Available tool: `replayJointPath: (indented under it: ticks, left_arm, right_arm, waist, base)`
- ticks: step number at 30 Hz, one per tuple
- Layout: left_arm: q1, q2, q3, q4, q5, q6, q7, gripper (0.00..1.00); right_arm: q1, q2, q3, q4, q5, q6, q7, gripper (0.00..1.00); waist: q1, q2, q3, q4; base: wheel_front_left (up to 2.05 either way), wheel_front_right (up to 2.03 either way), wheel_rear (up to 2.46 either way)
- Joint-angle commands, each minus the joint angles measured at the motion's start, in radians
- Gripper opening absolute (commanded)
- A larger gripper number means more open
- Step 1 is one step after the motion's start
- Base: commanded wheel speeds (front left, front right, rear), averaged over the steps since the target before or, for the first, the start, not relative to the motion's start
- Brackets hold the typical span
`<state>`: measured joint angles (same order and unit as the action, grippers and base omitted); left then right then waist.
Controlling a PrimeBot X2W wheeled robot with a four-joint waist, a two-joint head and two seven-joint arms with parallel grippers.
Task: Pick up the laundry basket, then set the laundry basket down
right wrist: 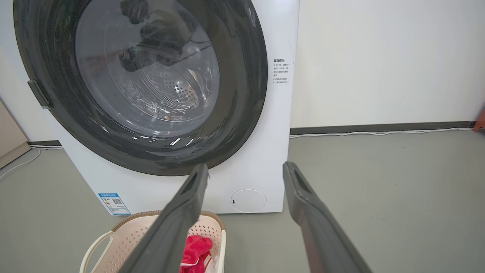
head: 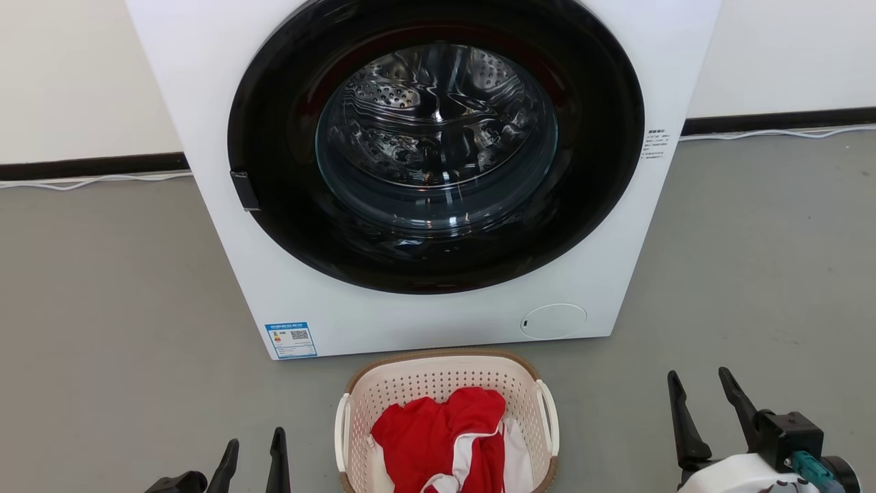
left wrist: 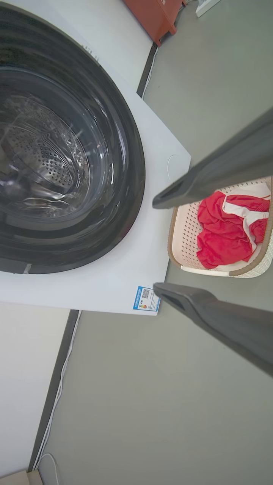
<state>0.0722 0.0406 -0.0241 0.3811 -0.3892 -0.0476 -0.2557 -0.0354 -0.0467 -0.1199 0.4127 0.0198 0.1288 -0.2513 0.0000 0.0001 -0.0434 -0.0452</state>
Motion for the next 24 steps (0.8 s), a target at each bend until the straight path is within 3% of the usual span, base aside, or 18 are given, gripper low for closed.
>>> replayJointPath:
  ticks: [1, 6, 7, 16, 24]
  left_arm:
    - [-0.025, 0.01, 0.025, -0.031, -0.014, 0.01, -0.006, 1.0]
    - [-0.026, 0.01, 0.015, -0.055, -0.024, -0.002, -0.006, 1.0]
    - [0.0, -0.001, -0.01, -0.032, -0.019, 0.0, 0.0, 0.0]
    - [-0.008, -0.004, 0.0, -0.012, -0.084, -0.004, 0.024, 0.0]
    - [-0.018, -0.003, 0.007, -0.022, -0.161, -0.009, 0.045, 0.0]
  right_arm:
    - [-0.005, -0.004, 0.027, -0.029, 0.004, 0.002, -0.01, 1.0]
    - [-0.004, -0.004, 0.031, -0.031, 0.009, 0.002, -0.01, 1.0]
    - [0.015, 0.0, 0.002, -0.006, 0.004, 0.0, 0.0, 0.0]
    - [0.006, 0.003, -0.01, 0.019, 0.086, 0.0, 0.031, 0.0]
    - [0.006, 0.003, -0.002, 0.0, 0.19, 0.0, 0.048, 0.0]
  waist:
    - [0.0, -0.0001, 0.0, 0.001]
    - [0.0, -0.0001, 0.001, 0.002]
    - [0.0, -0.0001, 0.001, 0.002]
    - [0.0022, -0.0001, 0.001, 0.004]
    - [0.0001, -0.0001, 0.006, 0.007]
  base:
    - [0.0, 0.0, 0.0]
    - [0.0, 0.0, 0.0]
    - [0.0, 0.0, 0.0]
    - [0.0, 0.0, 0.0]
    - [0.0, 0.0, 0.0]
